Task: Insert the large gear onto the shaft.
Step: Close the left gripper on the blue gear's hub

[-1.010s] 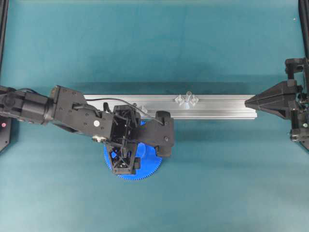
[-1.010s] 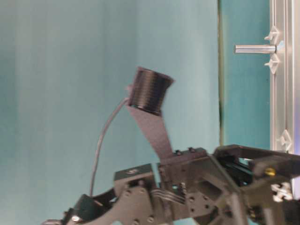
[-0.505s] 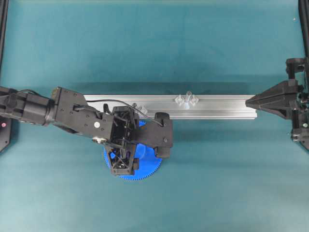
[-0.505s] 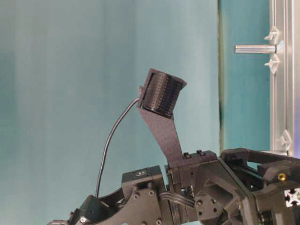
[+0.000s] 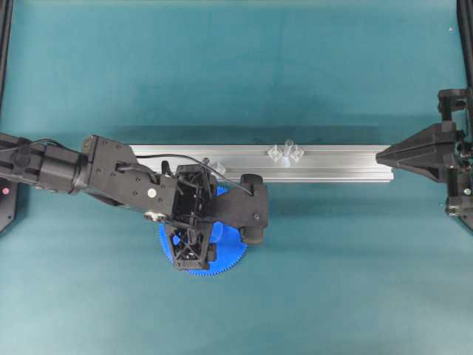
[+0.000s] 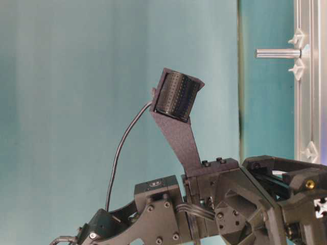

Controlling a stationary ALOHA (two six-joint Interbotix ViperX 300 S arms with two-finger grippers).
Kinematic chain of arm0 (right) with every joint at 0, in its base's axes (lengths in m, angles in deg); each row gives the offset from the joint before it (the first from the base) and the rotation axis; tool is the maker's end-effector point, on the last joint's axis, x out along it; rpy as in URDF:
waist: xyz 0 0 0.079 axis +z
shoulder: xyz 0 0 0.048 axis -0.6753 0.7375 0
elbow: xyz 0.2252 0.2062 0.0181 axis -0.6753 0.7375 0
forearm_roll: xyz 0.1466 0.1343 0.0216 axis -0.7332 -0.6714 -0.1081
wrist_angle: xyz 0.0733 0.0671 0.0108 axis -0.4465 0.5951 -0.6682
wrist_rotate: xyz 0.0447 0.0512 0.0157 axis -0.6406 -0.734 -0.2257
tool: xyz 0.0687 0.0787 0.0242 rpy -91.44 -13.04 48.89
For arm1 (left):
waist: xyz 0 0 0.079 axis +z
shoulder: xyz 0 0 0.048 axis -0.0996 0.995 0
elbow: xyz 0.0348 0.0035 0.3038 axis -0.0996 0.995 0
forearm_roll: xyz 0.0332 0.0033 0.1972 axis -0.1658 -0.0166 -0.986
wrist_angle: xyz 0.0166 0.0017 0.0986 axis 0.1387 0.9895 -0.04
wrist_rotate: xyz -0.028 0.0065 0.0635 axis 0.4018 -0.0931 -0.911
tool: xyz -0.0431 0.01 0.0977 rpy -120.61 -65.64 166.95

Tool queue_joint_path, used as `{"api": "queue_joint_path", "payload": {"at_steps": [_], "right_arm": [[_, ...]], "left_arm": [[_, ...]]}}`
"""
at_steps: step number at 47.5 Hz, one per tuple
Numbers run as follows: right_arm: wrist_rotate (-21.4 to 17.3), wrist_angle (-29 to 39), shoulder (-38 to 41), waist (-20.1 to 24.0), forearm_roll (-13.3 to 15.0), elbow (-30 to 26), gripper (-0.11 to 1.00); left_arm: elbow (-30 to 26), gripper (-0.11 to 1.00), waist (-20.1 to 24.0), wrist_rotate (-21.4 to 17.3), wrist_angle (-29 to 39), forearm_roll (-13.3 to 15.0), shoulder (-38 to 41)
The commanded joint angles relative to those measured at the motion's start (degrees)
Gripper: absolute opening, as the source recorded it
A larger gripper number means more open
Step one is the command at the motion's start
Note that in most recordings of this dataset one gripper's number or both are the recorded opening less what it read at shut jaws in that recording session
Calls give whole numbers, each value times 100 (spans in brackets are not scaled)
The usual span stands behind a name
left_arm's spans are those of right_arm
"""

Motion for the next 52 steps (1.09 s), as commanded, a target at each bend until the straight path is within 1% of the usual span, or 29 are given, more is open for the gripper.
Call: {"api": "queue_joint_path", "payload": {"at_steps": [1,20,36,52], "right_arm": [[-53,-26,35,-9,9,-53,0],[-53,-26,26,-9,9,-44,0],[-62,-62,26,-9,9,-44,0],[-62,-62,26,-9,9,-44,0]], "left_arm": [[-70,95,-53,18,-53,-18,-53],[-26,95,-88,70,-44,-18,-35],[211,95,-105,79,-62,-18,-35],[211,95,-97,79,-123,-18,-9]]}}
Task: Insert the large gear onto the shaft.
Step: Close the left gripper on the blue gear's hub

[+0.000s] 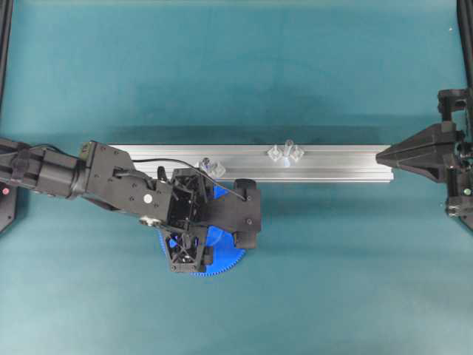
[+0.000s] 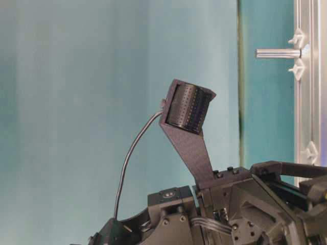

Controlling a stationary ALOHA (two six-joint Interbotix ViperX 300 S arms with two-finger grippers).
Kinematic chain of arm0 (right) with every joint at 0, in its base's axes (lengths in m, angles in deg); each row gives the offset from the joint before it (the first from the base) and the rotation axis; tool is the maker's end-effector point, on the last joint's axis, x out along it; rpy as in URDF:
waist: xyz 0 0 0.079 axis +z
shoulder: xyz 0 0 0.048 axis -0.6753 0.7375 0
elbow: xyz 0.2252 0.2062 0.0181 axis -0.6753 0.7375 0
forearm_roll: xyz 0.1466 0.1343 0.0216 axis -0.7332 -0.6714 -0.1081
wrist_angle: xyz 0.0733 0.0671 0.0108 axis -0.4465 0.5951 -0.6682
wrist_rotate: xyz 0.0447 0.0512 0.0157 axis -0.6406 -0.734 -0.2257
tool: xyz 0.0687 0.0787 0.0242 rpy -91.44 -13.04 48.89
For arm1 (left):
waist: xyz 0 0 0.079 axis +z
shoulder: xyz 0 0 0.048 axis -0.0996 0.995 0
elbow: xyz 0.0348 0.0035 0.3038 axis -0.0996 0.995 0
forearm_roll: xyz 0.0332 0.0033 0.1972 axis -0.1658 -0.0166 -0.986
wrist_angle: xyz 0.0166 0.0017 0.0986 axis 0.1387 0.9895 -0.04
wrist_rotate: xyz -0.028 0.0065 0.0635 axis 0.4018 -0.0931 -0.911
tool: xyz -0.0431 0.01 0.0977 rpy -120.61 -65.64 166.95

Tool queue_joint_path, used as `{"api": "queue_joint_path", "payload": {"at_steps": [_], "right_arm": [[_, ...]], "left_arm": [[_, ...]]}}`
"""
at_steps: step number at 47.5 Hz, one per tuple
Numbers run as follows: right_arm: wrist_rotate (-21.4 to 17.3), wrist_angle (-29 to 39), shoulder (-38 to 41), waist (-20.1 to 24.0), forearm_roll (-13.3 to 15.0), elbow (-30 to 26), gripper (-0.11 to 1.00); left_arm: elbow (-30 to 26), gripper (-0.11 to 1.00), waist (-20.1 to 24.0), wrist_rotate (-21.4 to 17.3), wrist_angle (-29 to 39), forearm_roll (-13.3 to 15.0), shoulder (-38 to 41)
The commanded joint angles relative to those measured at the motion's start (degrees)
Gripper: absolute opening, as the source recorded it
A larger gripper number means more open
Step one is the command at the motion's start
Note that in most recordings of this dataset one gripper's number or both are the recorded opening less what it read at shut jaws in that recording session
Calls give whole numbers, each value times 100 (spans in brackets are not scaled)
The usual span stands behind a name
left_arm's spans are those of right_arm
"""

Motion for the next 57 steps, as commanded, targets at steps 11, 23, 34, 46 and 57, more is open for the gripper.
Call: {"api": "queue_joint_path", "payload": {"at_steps": [11,23,34,46,57], "right_arm": [[-53,-53,26,-9,9,-53,0],[-53,-53,35,-9,9,-53,0],[-53,-53,26,-9,9,-53,0],[-53,-35,26,-9,9,-53,0],[-53,-35,26,-9,9,-53,0]], "left_arm": [[0,95,-18,9,0,0,-26],[-9,95,-26,9,26,0,-18],[-44,87,-26,9,202,-9,18],[-53,76,-18,-35,281,0,-18],[-53,76,-26,-53,281,-9,-26]]}}
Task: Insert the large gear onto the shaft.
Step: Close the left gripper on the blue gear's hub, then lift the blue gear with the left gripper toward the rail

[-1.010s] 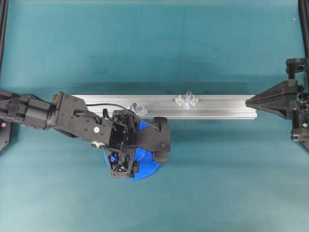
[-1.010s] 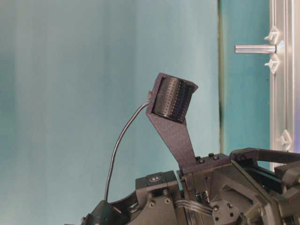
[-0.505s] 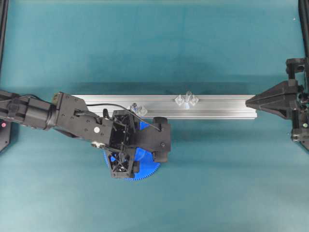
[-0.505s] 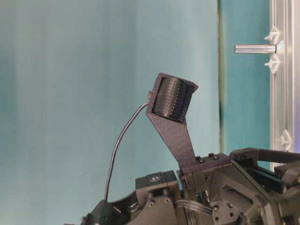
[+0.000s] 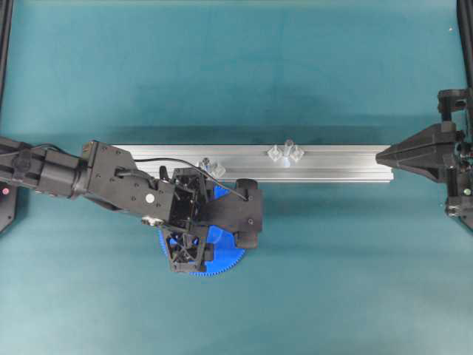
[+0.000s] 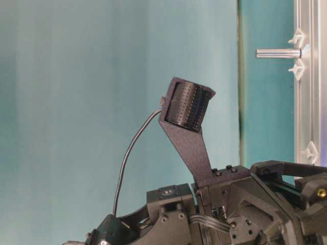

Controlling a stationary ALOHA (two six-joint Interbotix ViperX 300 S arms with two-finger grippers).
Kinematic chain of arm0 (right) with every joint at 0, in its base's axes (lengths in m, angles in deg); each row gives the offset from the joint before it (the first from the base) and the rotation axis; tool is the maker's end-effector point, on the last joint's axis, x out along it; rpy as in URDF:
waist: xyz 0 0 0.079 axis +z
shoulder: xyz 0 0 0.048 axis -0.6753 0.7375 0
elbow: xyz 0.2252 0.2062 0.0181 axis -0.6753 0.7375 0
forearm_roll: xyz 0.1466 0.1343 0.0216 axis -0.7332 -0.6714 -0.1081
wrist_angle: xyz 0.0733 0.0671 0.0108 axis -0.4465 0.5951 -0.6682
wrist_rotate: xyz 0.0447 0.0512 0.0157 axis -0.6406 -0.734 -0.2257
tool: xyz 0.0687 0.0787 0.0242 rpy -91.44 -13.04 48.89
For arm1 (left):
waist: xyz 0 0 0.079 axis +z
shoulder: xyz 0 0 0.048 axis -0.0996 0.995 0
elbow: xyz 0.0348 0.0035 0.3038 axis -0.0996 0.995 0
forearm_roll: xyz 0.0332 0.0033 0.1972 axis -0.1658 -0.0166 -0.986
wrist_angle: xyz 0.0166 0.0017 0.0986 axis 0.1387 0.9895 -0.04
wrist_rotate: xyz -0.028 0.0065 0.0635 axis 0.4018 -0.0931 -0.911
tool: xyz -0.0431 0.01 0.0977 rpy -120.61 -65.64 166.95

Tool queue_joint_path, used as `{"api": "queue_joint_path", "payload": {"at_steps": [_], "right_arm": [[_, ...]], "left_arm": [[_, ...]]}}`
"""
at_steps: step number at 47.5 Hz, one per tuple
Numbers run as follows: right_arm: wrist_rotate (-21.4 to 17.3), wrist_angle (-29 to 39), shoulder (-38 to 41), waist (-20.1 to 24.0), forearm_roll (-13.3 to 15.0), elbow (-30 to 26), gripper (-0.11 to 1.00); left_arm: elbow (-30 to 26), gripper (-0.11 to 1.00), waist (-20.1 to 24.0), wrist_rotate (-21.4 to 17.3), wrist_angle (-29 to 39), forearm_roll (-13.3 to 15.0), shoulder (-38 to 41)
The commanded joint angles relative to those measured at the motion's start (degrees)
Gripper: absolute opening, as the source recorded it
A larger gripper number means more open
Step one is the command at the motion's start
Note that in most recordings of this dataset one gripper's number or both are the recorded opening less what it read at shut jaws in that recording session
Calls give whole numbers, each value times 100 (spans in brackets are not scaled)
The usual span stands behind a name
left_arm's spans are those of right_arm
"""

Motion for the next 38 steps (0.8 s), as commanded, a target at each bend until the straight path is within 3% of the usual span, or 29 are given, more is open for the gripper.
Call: {"api": "queue_joint_path", "payload": {"at_steps": [1,25,38], "right_arm": [[-53,-35,26,-9,9,-53,0],[-62,-53,26,-9,9,-44,0],[-62,-53,9,-9,9,-44,0]], "left_arm": [[9,76,-18,-18,53,9,-53],[-316,76,-18,-132,105,9,-325],[-905,76,-18,-396,800,9,-299]]}}
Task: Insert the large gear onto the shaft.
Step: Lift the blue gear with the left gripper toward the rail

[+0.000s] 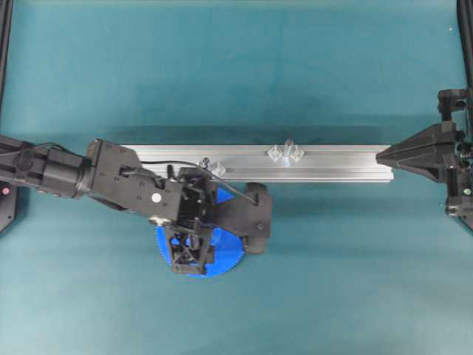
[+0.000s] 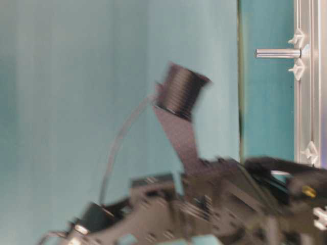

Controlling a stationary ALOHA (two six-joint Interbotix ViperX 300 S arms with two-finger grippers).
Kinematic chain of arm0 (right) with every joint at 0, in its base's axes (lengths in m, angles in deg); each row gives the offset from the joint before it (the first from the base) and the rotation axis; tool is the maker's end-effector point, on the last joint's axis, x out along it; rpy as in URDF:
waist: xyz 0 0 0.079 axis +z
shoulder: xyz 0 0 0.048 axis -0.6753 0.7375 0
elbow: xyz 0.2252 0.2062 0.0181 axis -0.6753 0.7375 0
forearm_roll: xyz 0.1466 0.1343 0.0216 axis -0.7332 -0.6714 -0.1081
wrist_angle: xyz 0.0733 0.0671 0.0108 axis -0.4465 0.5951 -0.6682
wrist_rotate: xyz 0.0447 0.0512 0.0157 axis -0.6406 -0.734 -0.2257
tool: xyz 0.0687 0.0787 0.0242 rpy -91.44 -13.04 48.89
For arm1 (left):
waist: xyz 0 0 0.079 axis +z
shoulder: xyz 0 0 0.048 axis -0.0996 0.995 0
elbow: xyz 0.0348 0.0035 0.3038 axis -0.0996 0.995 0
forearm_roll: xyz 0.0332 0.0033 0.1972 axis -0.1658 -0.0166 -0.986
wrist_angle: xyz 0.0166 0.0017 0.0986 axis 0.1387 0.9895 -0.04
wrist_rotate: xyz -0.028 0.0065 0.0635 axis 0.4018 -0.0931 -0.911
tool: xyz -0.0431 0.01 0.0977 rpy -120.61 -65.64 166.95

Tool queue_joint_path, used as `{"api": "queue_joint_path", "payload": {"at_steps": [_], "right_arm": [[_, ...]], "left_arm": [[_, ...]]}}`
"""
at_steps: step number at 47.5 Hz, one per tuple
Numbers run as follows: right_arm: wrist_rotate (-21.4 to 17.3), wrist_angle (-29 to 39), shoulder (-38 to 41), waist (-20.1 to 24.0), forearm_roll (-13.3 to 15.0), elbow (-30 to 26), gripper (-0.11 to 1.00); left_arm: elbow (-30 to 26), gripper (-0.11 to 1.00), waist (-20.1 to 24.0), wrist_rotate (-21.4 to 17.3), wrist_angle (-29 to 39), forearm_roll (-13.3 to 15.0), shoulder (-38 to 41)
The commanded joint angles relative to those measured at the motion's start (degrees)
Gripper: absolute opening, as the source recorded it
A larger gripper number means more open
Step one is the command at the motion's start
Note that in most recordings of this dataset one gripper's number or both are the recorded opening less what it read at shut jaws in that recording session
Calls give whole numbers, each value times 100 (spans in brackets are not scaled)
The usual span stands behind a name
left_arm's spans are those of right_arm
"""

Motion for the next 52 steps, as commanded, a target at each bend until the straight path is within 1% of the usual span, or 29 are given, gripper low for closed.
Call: {"api": "queue_joint_path", "payload": {"at_steps": [1,6,16,35,45,52], "right_arm": [[-62,-53,9,-9,9,-53,0],[-62,-53,-18,-9,9,-53,0],[-62,-18,-62,-9,9,-53,0],[-62,-35,-62,-9,9,-53,0],[-62,-53,-62,-9,9,-44,0],[-62,-53,-62,-9,9,-53,0]], "left_arm": [[-360,76,-18,-79,220,-9,-281],[-536,76,-18,-246,431,-9,-272],[-773,76,-9,-475,527,-9,-308],[-1292,76,343,-589,800,-18,-527],[-1591,76,457,-940,1002,-18,-580],[-1775,76,562,-1081,1125,-9,-554]]}}
